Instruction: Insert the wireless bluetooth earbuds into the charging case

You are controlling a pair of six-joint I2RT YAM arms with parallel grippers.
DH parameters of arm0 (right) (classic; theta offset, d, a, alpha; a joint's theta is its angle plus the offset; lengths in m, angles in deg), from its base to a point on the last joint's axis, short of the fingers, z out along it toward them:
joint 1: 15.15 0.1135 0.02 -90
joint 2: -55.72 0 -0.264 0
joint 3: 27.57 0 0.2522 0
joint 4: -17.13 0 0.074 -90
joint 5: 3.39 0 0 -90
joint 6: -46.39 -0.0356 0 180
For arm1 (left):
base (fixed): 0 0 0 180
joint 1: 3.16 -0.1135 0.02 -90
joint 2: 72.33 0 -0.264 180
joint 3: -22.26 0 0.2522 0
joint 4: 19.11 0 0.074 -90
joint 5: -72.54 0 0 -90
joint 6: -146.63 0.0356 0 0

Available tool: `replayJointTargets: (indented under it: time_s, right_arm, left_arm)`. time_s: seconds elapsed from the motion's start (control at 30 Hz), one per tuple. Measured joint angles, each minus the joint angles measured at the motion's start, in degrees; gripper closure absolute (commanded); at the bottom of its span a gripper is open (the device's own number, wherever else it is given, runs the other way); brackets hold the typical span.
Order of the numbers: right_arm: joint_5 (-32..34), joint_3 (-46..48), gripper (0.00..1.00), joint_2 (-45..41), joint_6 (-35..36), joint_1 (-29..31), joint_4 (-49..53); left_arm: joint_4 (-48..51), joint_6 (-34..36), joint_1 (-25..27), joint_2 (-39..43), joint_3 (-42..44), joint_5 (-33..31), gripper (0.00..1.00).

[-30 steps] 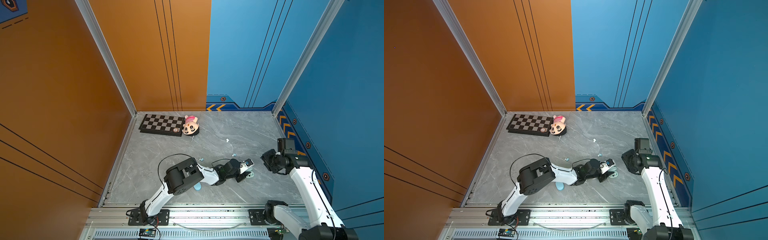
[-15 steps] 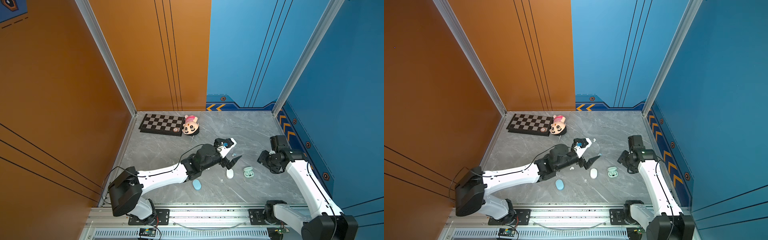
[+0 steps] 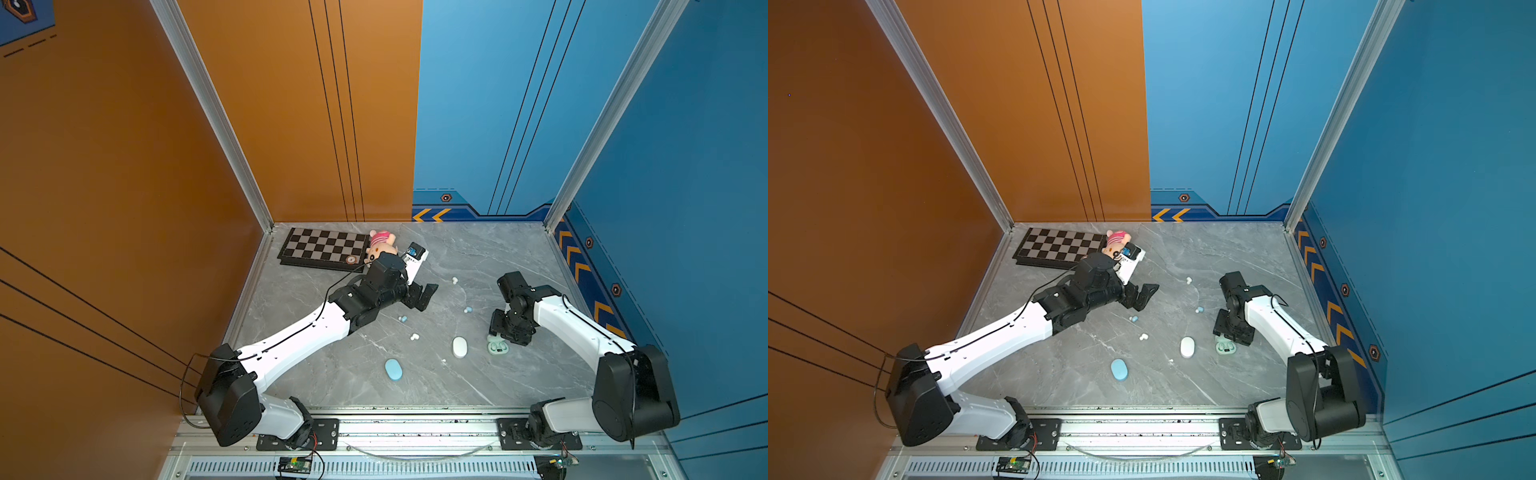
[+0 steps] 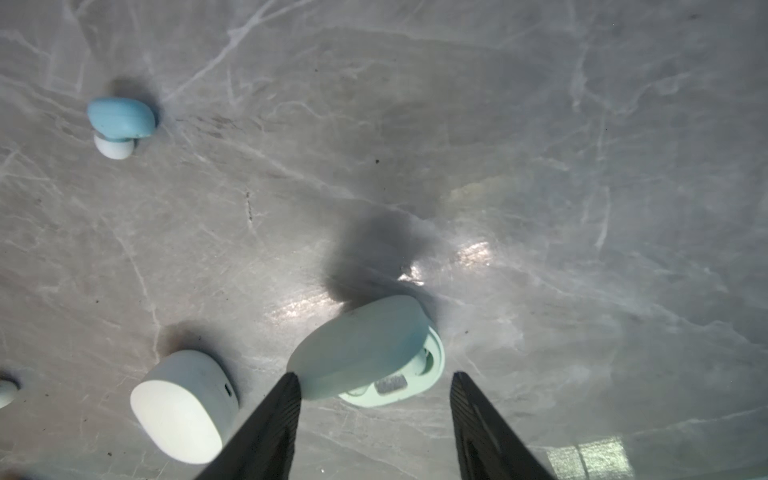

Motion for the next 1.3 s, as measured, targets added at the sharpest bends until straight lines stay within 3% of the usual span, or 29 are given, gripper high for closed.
replayJointTargets:
  time_s: [0.27, 1.1, 1.3]
  right_arm:
    - [1.9, -0.8, 0.41, 1.4, 0.0, 0.9, -1.4]
    - [2.7, 10.0, 0.42, -12.5, -0.7, 0.9, -1.8]
    - [-1.7, 9.9, 0.43, -17.4, 2.6, 5.2, -4.5]
  left_arm:
    - [0.2, 0.3, 0.0, 0.0, 0.0, 0.4, 0.02]
    - [0.4, -0.6, 0.0, -1.8, -0.3, 3.8, 0.02]
    - [0.4, -2.3, -0.7, -1.8, -0.3, 3.8, 0.02]
